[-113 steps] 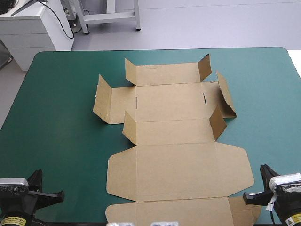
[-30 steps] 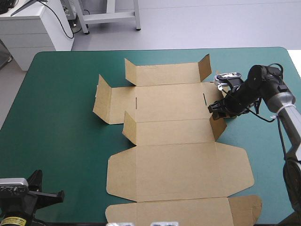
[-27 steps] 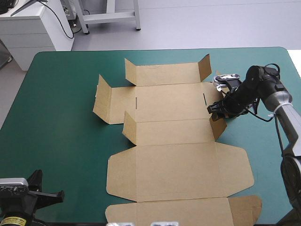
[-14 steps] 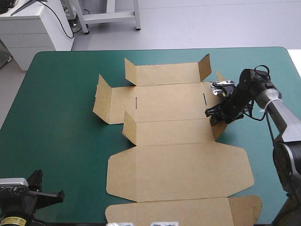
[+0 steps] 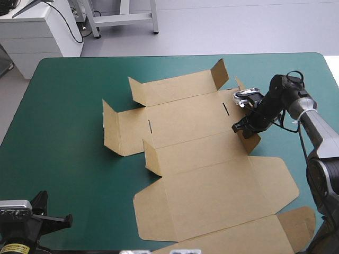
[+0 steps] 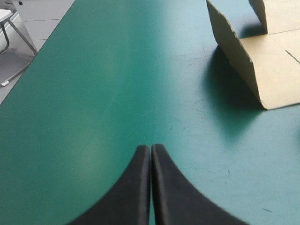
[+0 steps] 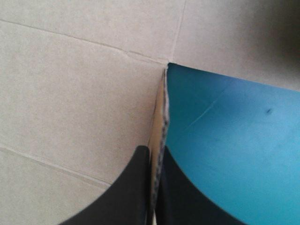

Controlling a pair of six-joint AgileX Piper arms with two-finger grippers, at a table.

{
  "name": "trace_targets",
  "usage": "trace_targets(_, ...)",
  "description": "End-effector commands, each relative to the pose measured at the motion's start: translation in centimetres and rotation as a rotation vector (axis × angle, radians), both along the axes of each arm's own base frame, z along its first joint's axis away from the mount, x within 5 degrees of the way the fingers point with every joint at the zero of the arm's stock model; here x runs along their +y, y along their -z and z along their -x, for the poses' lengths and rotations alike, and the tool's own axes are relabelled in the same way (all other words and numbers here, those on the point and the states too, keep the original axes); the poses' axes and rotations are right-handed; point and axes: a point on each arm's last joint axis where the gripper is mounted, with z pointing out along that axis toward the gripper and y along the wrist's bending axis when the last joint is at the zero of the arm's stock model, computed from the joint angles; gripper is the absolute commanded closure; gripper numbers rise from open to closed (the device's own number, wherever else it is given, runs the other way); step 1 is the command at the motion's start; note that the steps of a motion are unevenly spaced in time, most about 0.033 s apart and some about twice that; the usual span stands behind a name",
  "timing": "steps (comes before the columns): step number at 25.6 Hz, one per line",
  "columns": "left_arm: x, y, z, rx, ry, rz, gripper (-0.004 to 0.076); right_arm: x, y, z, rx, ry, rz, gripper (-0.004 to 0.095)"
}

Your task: Fold the box

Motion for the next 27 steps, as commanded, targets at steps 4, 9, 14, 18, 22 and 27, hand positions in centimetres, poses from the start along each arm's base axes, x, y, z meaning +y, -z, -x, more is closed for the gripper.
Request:
trace_targets(4,0.0,-1.6,-0.2,-0.085,0.009,0.0,0.0731,1.5,-7.5,-0.9,-0.355,-0.498,0.073,0.0929)
trace_targets(9,0.0,-1.6,-0.2,-0.085,0.009,0.0,0.0731,6.4,-10.2,-2.6,-0.601,-0.844,0.147,0.0929)
trace_targets(14,0.0,-1.6,-0.2,-0.085,0.009,0.0,0.0731,9.7,-10.2,-3.3,-0.698,-1.055,0.204,0.0929)
trace_targets(18,0.0,-1.6,-0.2,-0.085,0.009,0.0,0.0731,11.7,-9.3,-3.8,-0.723,-1.129,0.205,0.0929)
trace_targets(22,0.0,-1.6,-0.2,-0.085,0.009,0.0,0.0731,13.4,-8.1,-4.1,-0.744,-1.175,0.193,0.0929)
trace_targets(27,0.0,-1.6,-0.2,-0.085,0.009,0.001,0.0731,14.9,-7.2,-5.0,-0.793,-1.07,0.162,0.0929)
